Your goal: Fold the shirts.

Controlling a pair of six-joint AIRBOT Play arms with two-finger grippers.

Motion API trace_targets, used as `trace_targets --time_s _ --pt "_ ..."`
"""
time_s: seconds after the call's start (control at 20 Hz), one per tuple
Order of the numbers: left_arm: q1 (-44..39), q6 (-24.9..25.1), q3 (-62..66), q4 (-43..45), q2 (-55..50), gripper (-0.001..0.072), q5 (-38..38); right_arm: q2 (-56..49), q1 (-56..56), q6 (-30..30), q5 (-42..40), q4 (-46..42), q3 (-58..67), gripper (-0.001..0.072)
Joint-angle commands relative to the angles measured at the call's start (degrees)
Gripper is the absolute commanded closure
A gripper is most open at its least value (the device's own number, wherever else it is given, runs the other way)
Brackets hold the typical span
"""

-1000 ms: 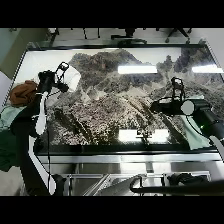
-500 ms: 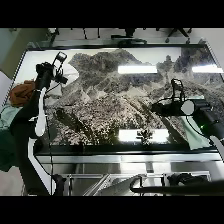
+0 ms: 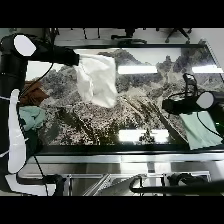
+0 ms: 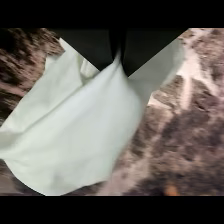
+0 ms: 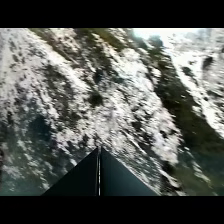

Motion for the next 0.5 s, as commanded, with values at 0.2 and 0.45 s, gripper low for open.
trace_targets --time_s 0.2,0.45 --pt "-12.9 -3.98 -19.5 -10.88 0.83 0.0689 0.02 2.27 -7.5 -3.63 12.83 1.44 1.11 0.0685" --pt "-11.13 -6.82 -18.08 -10.78 -4.17 0.0005 -5.22 1.53 -7.5 -4.55 13.53 9.7 1.01 0.0526"
